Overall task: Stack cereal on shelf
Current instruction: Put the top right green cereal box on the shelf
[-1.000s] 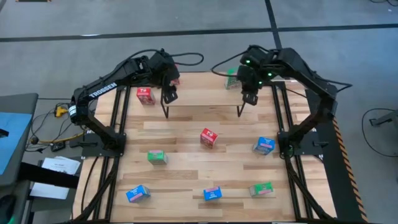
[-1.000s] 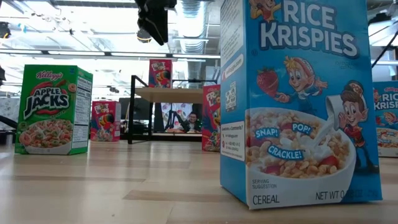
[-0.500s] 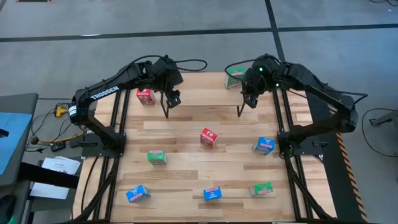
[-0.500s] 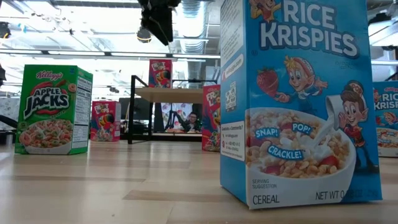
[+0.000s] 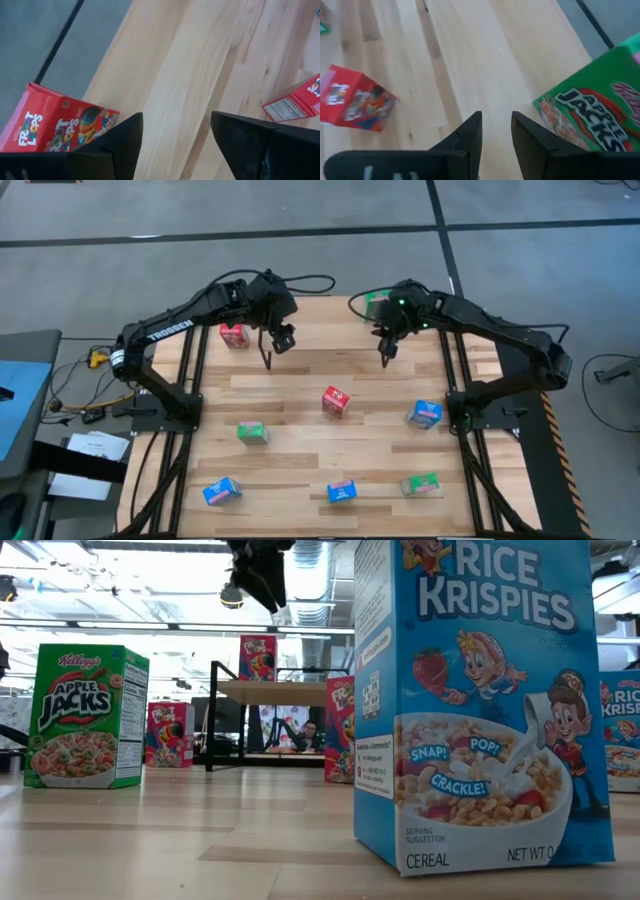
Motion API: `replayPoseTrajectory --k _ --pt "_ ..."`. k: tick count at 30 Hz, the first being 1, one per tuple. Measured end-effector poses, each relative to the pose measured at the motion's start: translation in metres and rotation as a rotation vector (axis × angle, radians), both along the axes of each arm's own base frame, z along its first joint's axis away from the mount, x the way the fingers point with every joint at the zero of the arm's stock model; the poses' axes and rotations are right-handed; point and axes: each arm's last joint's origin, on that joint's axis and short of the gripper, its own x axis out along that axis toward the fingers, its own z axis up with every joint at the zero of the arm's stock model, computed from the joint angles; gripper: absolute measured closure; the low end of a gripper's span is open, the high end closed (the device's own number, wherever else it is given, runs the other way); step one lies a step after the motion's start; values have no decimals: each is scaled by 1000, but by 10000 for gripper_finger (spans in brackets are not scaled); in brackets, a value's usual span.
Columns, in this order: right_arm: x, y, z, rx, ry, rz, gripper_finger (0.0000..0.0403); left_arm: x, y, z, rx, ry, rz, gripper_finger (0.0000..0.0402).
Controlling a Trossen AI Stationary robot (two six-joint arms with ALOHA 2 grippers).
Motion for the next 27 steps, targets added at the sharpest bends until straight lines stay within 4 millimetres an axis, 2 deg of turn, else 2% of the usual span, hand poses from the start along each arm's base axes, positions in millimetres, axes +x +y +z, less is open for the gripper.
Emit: replayPoseTrajectory --k 12,18,27 --pt "19 -17 -20 -101 84 -71 275 0 0 0 3 -4 0 177" --pt "24 -21 -23 -116 77 -84 275 0 0 0 3 -4 0 177" --pt "26 -27 -17 -195 38 -143 275 0 0 0 16 3 -1 177"
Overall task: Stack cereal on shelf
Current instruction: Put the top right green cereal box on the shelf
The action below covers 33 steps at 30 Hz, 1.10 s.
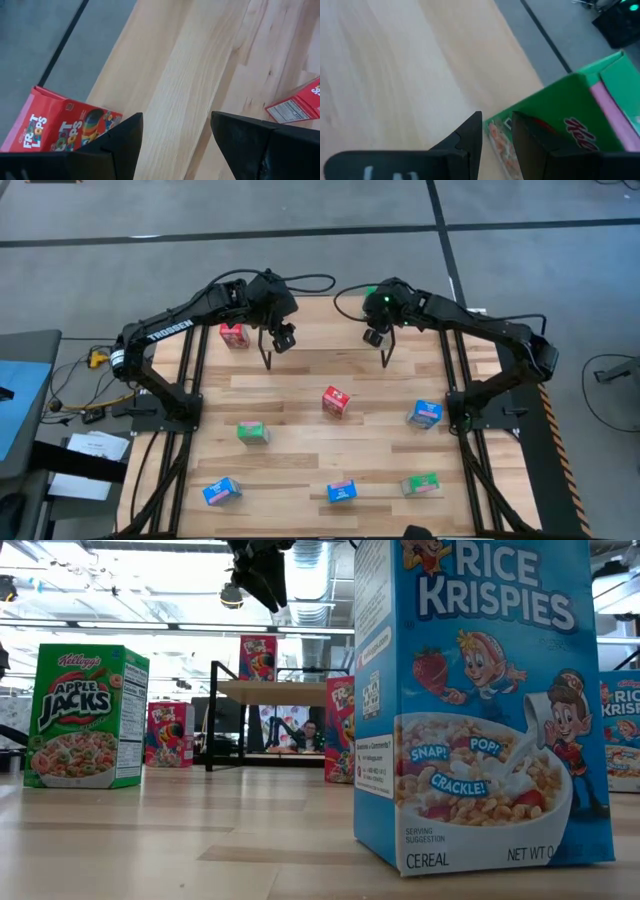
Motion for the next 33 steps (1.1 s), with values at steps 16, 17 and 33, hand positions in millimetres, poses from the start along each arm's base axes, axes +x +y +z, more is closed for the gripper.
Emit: replayPoseTrajectory --k 16,17,33 --pt "2 4 2 -15 1 23 275 0 0 0 1 -1 1 177" --pt "1 5 1 -8 13 25 275 0 0 0 0 -1 2 177" --pt "-13 5 -8 -6 193 -70 275 0 0 0 -1 -3 4 177"
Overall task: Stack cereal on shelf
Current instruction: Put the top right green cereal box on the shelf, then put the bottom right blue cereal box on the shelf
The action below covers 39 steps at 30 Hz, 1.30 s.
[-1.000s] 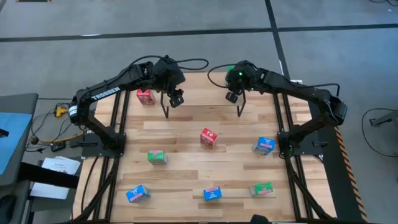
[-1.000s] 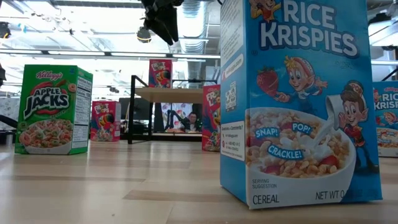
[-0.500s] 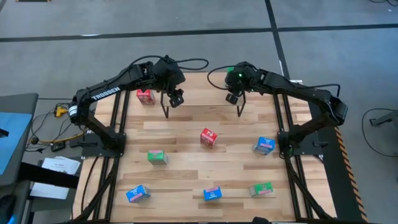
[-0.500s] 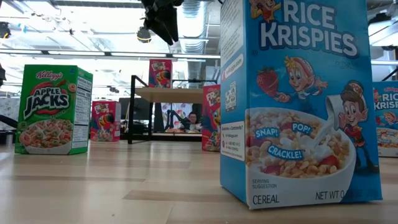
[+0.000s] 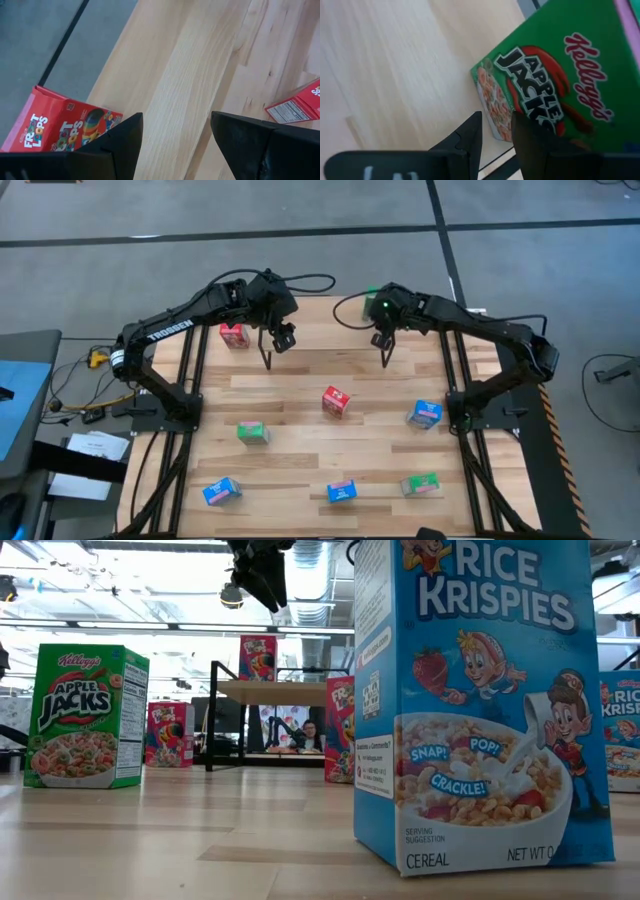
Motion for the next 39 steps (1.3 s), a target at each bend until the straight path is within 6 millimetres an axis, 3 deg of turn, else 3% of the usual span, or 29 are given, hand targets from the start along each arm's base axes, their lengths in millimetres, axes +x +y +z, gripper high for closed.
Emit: replayPoseTrajectory --k 9,19,27,39 --pt "-2 -2 0 1 5 -11 275 0 0 0 0 0 0 177" --pt "6 18 15 29 7 31 275 1 -2 0 -5 -5 1 177" --pt "3 30 35 80 21 8 275 3 -19 -3 -55 20 1 177" --pt "-8 60 35 200 170 31 275 -4 -44 7 -80 -29 7 177"
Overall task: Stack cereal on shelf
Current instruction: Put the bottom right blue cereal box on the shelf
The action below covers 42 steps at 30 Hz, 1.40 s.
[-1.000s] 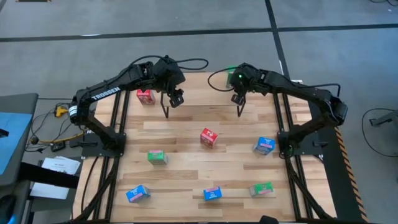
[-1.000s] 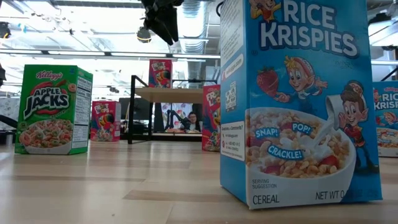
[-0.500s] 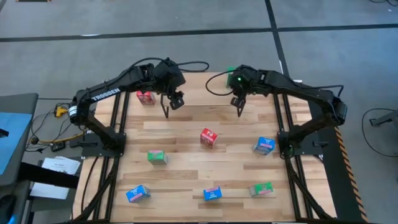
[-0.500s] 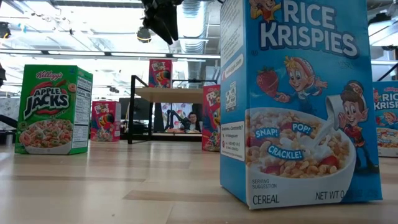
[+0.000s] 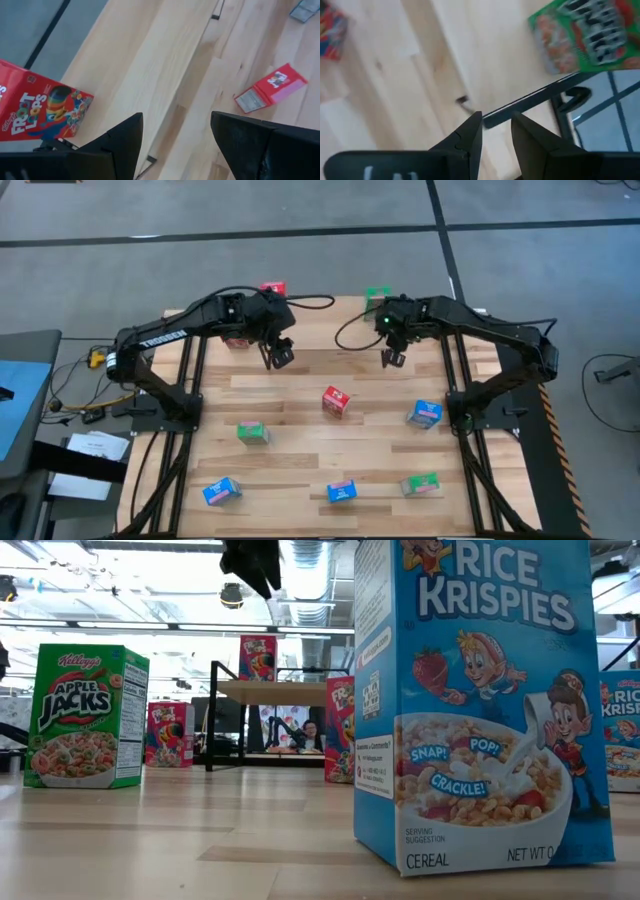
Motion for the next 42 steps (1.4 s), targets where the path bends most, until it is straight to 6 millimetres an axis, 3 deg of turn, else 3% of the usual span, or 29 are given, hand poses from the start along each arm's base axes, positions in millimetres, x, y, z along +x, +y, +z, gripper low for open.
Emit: replayPoseTrajectory --k 8,17,22,28,42 --pt "-4 18 0 151 -7 19 268 -16 -11 15 5 -63 -15 177" --pt "-2 39 -1 452 -60 28 195 -35 -19 31 9 -129 -21 177" --pt "1 51 0 485 -80 -54 168 -43 -22 34 5 -131 -23 177" --pt "8 62 -1 513 -121 -110 169 -46 -22 32 -3 -93 -22 177" --pt "13 91 0 600 -124 -29 153 -46 -23 32 -3 -94 -27 177"
